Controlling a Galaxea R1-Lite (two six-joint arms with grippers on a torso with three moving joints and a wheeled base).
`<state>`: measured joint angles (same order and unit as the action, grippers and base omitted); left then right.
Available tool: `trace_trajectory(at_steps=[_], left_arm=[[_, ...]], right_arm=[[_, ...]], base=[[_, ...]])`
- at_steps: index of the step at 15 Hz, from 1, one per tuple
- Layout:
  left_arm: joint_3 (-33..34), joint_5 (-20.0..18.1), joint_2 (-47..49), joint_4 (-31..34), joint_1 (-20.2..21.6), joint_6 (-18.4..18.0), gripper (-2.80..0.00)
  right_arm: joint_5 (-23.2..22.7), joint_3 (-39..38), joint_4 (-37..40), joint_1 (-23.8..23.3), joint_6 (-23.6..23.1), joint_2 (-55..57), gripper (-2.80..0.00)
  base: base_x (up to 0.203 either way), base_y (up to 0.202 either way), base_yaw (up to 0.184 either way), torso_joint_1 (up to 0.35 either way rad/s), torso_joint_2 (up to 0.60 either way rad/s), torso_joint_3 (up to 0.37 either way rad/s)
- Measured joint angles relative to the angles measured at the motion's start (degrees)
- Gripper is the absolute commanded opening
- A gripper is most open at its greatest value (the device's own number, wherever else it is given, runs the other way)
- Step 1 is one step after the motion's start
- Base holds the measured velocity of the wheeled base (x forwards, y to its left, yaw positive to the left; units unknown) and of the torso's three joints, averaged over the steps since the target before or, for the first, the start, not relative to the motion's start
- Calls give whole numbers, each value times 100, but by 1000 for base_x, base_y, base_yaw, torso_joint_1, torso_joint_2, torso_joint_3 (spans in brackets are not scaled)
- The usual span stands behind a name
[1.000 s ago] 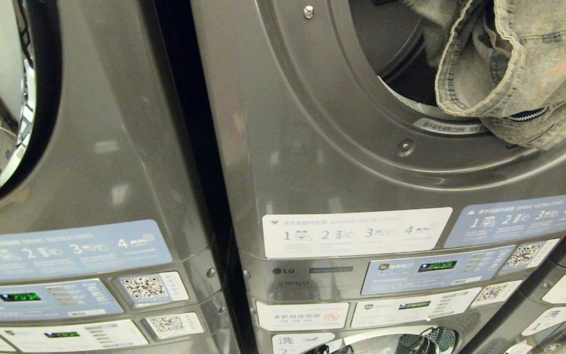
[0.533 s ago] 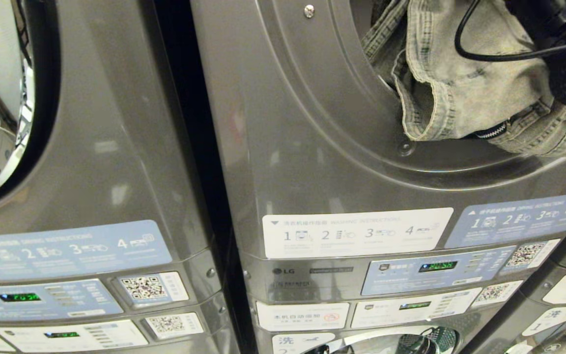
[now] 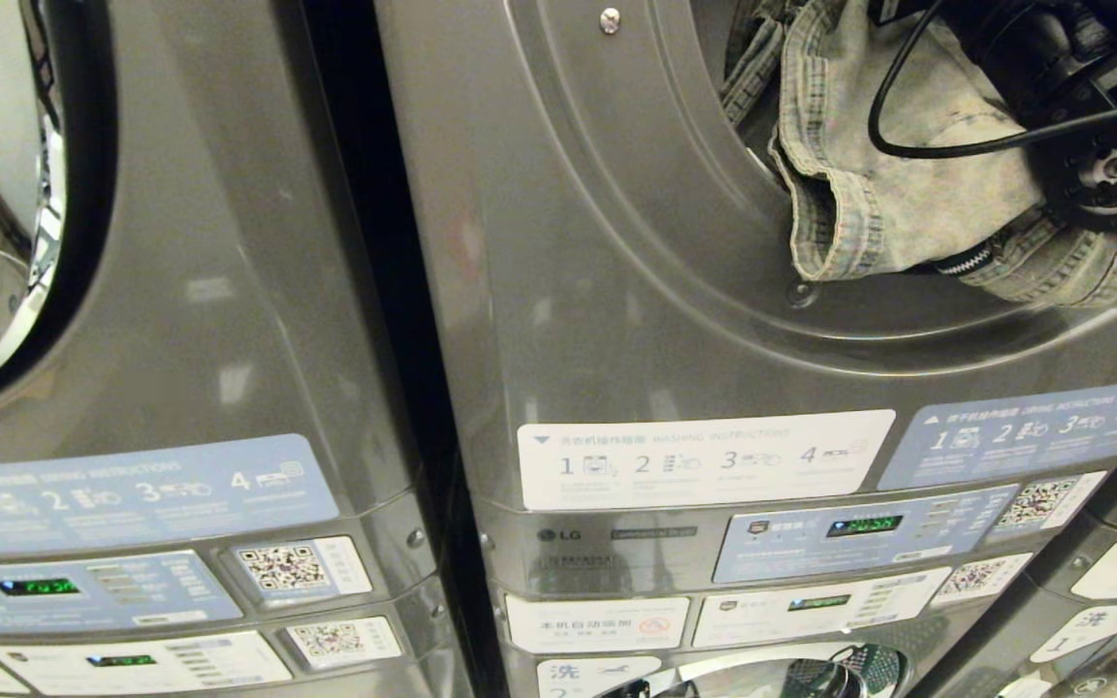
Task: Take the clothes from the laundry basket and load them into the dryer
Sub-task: Put the clothes in the dryer
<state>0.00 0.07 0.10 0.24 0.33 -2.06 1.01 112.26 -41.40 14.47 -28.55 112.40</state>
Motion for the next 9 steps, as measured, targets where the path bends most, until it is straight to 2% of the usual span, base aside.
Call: trace_trajectory(at_steps=[3, 4, 9], left_arm=[[0, 0, 0, 2, 0, -5, -280], [0, 0, 0, 2, 0, -5, -280], [0, -4, 0, 5, 0, -5, -280]], right_arm=[[6, -5, 9, -6, 20, 7, -280], [9, -5, 6, -12, 17, 12, 0], [2, -5, 55, -64, 16, 48, 0]], base=[[0, 0, 0, 0, 0, 0], [0, 0, 0, 0, 0, 0], [0, 0, 0, 0, 0, 0]])
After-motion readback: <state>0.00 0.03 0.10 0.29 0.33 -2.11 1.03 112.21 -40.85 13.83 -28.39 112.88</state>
